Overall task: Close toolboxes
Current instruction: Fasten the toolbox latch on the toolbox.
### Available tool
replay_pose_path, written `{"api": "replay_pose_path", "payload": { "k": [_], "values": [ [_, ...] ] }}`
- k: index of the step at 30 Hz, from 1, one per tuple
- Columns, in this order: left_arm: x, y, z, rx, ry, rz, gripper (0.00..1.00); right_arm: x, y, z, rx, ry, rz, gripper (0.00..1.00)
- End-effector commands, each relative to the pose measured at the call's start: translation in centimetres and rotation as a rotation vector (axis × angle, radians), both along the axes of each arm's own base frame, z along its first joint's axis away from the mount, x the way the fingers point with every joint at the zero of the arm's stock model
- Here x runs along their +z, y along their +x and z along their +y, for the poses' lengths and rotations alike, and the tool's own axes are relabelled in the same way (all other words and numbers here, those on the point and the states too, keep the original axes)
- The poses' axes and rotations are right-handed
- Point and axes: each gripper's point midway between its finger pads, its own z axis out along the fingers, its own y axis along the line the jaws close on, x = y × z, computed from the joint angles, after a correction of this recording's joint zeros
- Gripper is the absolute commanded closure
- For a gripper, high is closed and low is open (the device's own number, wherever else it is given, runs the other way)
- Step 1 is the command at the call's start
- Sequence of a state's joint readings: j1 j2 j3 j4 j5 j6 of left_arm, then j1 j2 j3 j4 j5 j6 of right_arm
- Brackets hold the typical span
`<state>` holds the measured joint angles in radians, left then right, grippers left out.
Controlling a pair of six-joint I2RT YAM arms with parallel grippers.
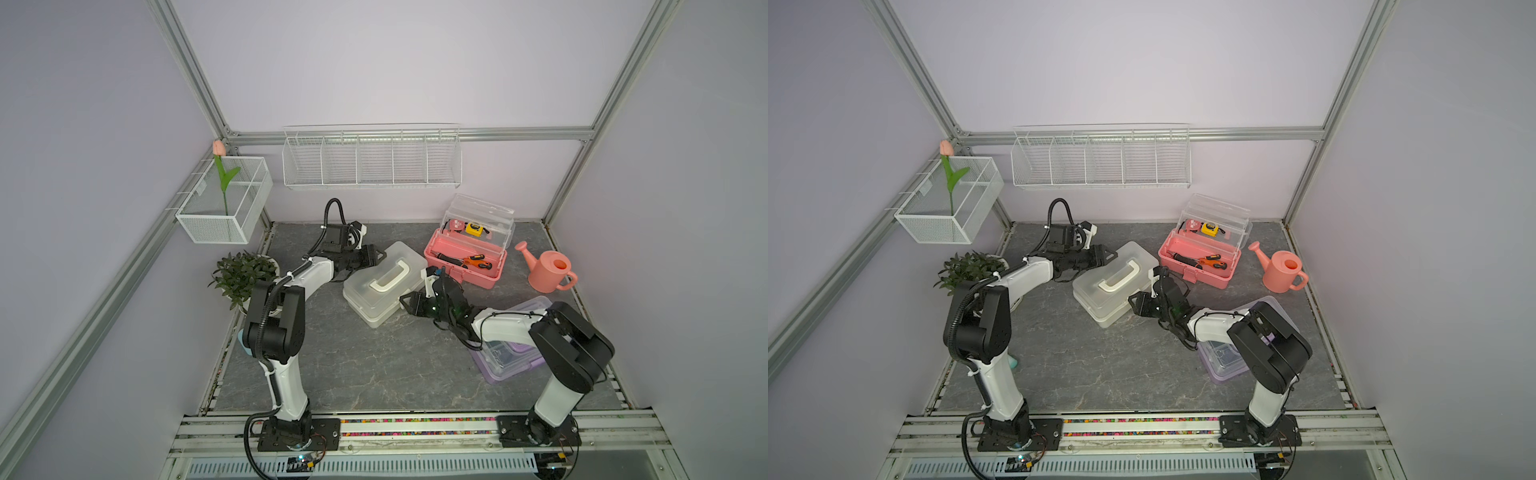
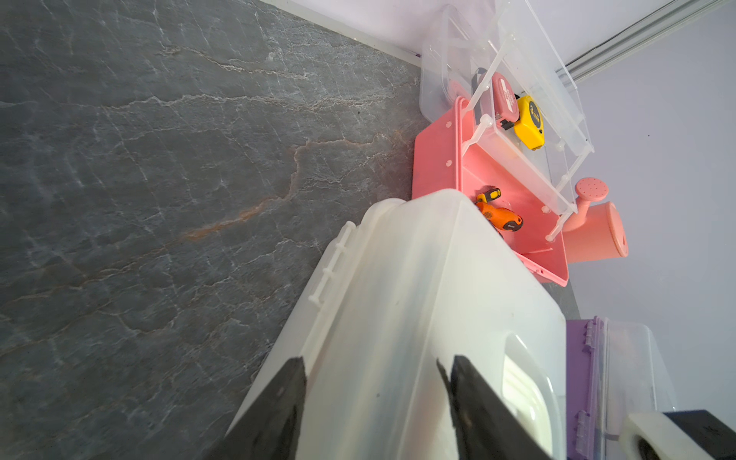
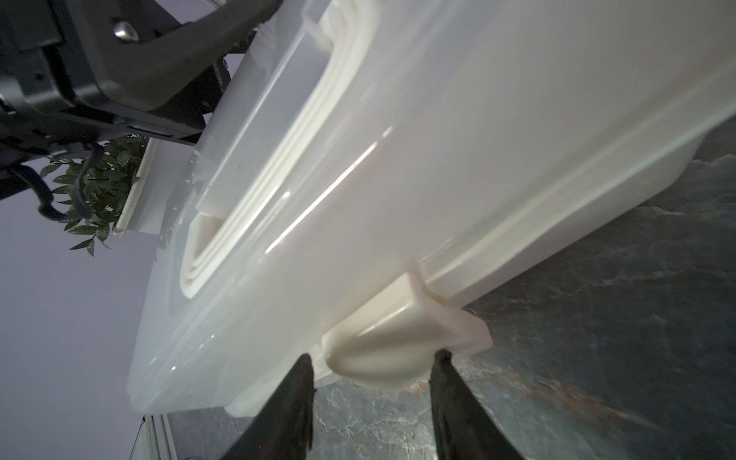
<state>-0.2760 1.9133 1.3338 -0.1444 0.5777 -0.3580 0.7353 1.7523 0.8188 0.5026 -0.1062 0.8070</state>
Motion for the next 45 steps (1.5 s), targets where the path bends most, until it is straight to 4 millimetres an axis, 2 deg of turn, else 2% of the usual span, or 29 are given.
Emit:
{"api": "replay_pose_path", "payload": {
  "k": [1, 5, 14, 22, 28, 34, 41, 45],
  "values": [
    [-5.2, -3.9, 0.0, -0.018, 0.050, 0.208, 0.44, 1.1, 1.0, 1.2, 0.002, 0.096, -0.043, 0.54],
    [-5.8, -4.5, -0.3, -0.028, 0.031, 0.225, 0.49, 1.2, 1.6, 1.6, 0.008, 0.116, -0.065, 0.55],
    [-6.3, -5.2, -0.2, -0.032, 0.029, 0.237, 0.50, 2.2, 2.4, 2.4, 0.056, 0.128, -0.119, 0.55],
    [-6.5, -5.3, 0.0, -0.027, 0.043, 0.243, 0.51, 3.1, 2.9, 0.3, 0.017, 0.161, -0.135, 0.55],
    [-6.9, -5.4, -0.1, -0.027, 0.035, 0.255, 0.51, 3.9, 3.0, 1.2, 0.043, 0.217, -0.142, 0.60],
    [-8.0, -6.1, -0.3, -0.033, 0.034, 0.285, 0.53, 3.6, 3.3, 1.9, 0.056, 0.225, -0.123, 0.62],
    [-9.7, -8.0, -0.9, -0.032, 0.013, 0.337, 0.53, 2.2, 2.3, 2.9, 0.069, 0.240, -0.070, 0.62],
    [-10.3, -9.0, -1.4, -0.038, 0.018, 0.356, 0.53, 2.5, 2.3, 3.3, 0.069, 0.259, -0.077, 0.60]
  ]
}}
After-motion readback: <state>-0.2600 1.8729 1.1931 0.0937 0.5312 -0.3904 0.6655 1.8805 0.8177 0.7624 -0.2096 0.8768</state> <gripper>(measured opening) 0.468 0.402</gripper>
